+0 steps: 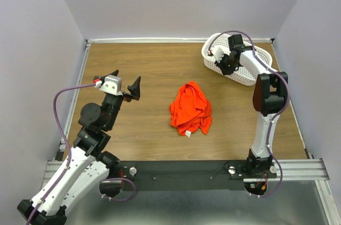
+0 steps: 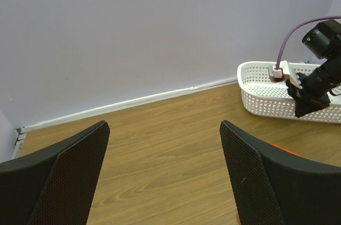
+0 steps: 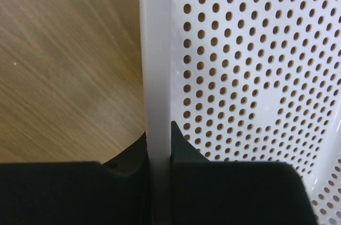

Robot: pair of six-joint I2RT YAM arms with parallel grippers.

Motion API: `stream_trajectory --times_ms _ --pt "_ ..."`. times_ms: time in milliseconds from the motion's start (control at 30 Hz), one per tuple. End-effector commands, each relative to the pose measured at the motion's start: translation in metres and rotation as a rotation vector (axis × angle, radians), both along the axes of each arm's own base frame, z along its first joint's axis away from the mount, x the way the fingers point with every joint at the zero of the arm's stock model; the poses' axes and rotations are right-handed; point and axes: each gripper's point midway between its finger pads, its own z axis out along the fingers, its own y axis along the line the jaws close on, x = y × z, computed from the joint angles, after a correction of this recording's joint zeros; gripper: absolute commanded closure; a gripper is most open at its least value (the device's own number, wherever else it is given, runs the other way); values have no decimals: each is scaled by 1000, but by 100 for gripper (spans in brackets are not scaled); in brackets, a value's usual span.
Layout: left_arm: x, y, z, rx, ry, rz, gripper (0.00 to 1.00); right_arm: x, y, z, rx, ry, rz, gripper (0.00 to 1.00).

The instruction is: Fold and stack the t-shirts

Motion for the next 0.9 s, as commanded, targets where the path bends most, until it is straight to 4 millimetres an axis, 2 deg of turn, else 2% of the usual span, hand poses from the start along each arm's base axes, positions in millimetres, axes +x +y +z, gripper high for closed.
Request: stream_trajectory --times_ms 0,33,67,100,133,167,233,267,300,367,400,433,533,600,700,733,833,867 --pt "-4 -1 7 -13 -23 -19 7 19 -24 32 11 -74 -385 99" --pt "-4 -1 7 -12 -23 -22 7 24 -27 29 48 -73 -519 99" --pt "-4 -2 7 -13 -23 -25 7 26 -43 22 17 -84 -680 99" --pt "-5 -2 7 -13 -23 -27 7 30 -52 27 -18 -120 -708 99" --pt "-4 -3 6 -10 -21 -30 7 32 -56 18 -9 -119 -821 99" --pt "-4 -4 7 -10 -21 -31 7 37 -74 24 -69 -178 -918 99" --pt "-3 -4 6 -10 -18 -30 7 45 -88 16 -102 -232 -1055 99" --pt "-3 -4 5 -7 -16 -31 7 47 -97 17 -131 -267 -1107 99" --pt "-3 -4 4 -7 -15 -28 7 53 -110 27 -154 -325 -1175 99" --pt "-3 -4 5 -9 -15 -30 7 58 -117 18 -166 -326 -1202 100" --pt "-3 -3 5 -7 -17 -26 7 64 -121 20 -149 -334 -1211 99" --pt "-3 -4 4 -6 -15 -28 7 66 -124 12 -157 -329 -1223 99" --pt "-3 -4 4 -5 -15 -29 7 76 -133 11 -152 -343 -1242 99" --pt "-2 -5 3 -4 -11 -31 7 79 -139 3 -171 -341 -1250 96" --pt "-2 -6 2 -2 -9 -36 7 89 -147 8 -176 -367 -1253 92" --pt "-1 -6 2 -1 -9 -34 7 90 -149 3 -186 -363 -1248 91" --pt "-2 -8 1 4 -8 -49 7 97 -156 9 -202 -379 -1226 72" --pt "-2 -9 1 4 -11 -53 7 100 -153 11 -191 -375 -1201 53"
